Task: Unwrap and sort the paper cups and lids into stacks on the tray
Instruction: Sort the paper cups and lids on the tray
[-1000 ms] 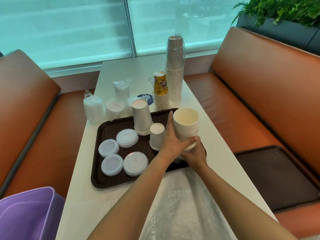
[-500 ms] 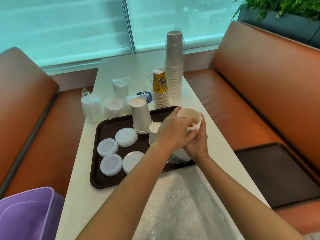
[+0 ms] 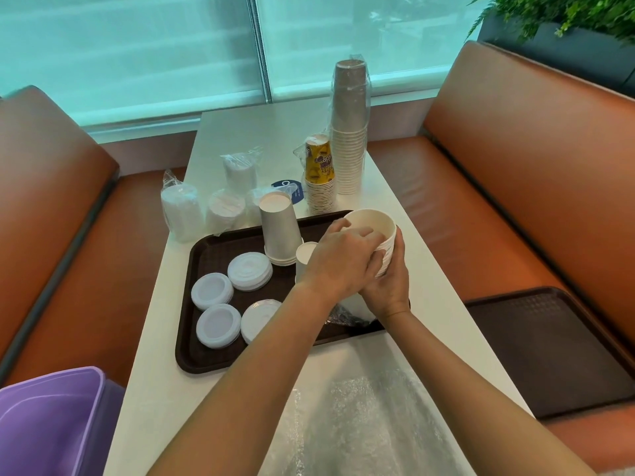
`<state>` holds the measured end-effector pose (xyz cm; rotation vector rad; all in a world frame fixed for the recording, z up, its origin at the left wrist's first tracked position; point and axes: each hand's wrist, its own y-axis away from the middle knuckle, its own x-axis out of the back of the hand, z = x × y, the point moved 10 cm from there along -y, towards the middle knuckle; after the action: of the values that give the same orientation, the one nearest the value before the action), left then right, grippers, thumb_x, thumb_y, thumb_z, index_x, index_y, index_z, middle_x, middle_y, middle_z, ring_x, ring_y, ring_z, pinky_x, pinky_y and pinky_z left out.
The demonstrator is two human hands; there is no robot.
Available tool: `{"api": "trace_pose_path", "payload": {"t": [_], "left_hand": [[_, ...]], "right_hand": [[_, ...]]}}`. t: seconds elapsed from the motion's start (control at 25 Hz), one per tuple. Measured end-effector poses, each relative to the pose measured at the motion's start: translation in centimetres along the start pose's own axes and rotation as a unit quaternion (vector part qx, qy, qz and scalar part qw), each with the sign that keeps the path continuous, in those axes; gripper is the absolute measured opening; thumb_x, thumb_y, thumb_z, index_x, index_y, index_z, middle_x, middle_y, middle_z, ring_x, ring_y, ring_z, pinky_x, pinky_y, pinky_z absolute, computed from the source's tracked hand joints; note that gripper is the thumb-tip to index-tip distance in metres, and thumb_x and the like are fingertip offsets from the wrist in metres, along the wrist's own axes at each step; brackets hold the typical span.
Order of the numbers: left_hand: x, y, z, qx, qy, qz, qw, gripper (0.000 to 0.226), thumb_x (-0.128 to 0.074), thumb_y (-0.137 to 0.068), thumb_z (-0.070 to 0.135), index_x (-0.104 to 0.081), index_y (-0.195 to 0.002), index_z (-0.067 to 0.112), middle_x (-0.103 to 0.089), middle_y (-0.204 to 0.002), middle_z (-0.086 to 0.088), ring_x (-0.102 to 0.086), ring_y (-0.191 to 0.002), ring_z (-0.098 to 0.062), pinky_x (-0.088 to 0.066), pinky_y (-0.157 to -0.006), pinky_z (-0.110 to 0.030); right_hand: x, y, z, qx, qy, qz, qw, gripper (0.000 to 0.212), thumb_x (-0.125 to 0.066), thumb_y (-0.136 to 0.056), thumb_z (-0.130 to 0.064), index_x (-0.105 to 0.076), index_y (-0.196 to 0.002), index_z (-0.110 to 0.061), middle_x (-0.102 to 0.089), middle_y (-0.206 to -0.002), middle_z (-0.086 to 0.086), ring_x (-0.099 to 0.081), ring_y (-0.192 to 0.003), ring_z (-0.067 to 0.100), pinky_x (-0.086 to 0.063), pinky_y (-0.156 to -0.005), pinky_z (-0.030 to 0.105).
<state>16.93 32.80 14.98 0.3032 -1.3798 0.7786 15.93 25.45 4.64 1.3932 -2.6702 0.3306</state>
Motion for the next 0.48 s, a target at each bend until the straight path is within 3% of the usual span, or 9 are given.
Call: {"api": "trace_pose_path", "payload": {"t": [0.12,0.2,0.36,0.48], "left_hand": [[1.8,0.0,1.0,-0.056,-0.028,0.106,0.992,0.031,-0.055,-0.089,0.015,-0.062,-0.119,0.011,-0.069,-0.097,-0.008,-0.065,-0.091,-0.027,-0.046,-0.096,-0.037],[3.0,0.0,1.1,-0.080,-0.024,0.155,0.984,0.046,-0.067,-0.078,0.005,-0.060,-0.122,0.015,-0.068,-0.091,-0.008,-0.065,-0.084,-0.027,-0.052,-0.084,-0.039],[3.3,-0.9,-0.8,-0.003,0.043,0.041,0.998,0.050,-0.054,-0.087,0.002,-0.053,-0.130,0.028,-0.050,-0.126,-0.006,-0.052,-0.111,-0.030,-0.045,-0.094,-0.039],[3.0,-1.7,-1.2,0.017,-0.042,-0.034,0.998,0.044,-0.055,-0.089,0.012,-0.047,-0.128,0.031,-0.043,-0.132,0.003,-0.050,-0.112,-0.028,-0.041,-0.091,-0.034]], "right_hand": [[0.0,0.1,0.2,0.026,0.038,-0.002,0.999,0.089,-0.075,-0.051,-0.055,-0.028,-0.126,-0.052,-0.056,-0.125,-0.004,-0.058,-0.110,0.016,-0.050,-0.093,0.036],[0.0,0.1,-0.3,0.053,0.032,-0.005,0.998,0.086,-0.076,-0.051,-0.054,-0.027,-0.121,-0.057,-0.052,-0.125,-0.008,-0.054,-0.111,0.013,-0.047,-0.092,0.028],[0.0,-0.2,-0.3,0.061,0.022,-0.012,0.998,0.084,-0.080,-0.053,-0.046,-0.026,-0.116,-0.063,-0.054,-0.118,-0.011,-0.055,-0.103,0.013,-0.048,-0.084,0.030],[-0.2,-0.3,-0.5,0.063,0.022,-0.023,0.998,0.085,-0.085,-0.059,-0.029,-0.028,-0.114,-0.060,-0.053,-0.111,-0.021,-0.054,-0.099,0.009,-0.048,-0.080,0.028]]}}
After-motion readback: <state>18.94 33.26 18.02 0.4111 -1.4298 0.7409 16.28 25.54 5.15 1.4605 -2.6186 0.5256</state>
